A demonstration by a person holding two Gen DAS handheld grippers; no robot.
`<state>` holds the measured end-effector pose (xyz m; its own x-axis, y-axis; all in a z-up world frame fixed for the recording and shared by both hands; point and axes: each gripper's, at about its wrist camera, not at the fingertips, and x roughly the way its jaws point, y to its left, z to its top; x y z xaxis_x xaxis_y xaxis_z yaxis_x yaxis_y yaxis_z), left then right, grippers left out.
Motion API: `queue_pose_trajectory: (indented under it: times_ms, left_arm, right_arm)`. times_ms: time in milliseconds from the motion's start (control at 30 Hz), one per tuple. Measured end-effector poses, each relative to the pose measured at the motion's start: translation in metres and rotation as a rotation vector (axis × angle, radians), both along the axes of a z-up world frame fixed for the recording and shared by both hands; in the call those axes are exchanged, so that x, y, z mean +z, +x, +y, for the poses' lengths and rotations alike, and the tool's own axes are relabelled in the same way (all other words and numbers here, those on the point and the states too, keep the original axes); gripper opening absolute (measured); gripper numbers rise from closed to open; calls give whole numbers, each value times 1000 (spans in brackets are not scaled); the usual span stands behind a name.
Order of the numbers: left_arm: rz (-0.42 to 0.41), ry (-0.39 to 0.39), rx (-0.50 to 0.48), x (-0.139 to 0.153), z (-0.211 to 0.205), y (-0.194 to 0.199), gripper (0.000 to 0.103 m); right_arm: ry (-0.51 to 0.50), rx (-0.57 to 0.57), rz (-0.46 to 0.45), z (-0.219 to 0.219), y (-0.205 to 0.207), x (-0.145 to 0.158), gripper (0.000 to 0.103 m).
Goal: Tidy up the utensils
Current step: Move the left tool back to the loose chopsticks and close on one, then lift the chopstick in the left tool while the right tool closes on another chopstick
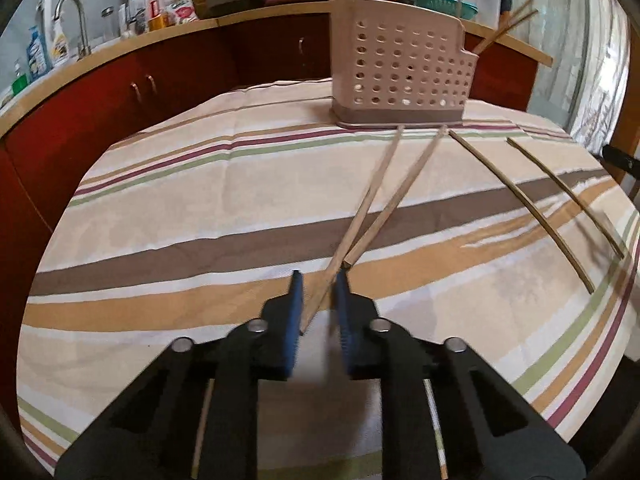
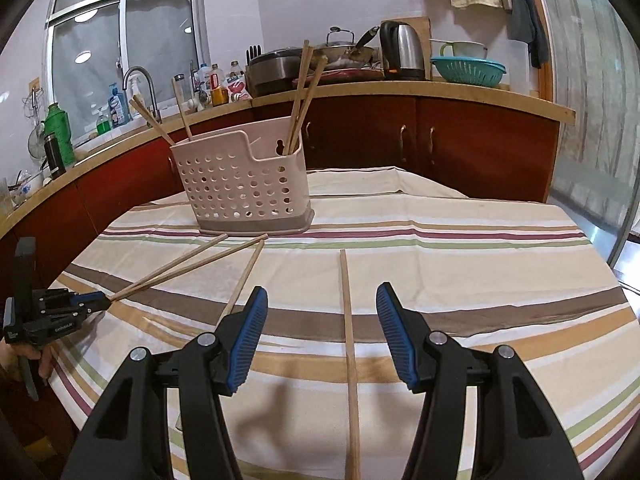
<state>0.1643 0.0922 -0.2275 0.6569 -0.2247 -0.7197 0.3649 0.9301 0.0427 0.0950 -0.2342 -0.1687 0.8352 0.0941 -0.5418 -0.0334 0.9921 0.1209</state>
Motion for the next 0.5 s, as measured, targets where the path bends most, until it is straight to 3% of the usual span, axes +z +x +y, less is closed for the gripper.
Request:
queue_pose_trajectory:
  times_ms: [367, 500]
  left_arm:
    - [-10, 0, 66, 1, -9, -34, 8]
    - [-23, -29, 110, -1, -9, -42, 11]
  right_arm:
    - [14, -4, 18, -10, -8, -8, 56]
    - [19, -2, 37, -13, -12, -17, 56]
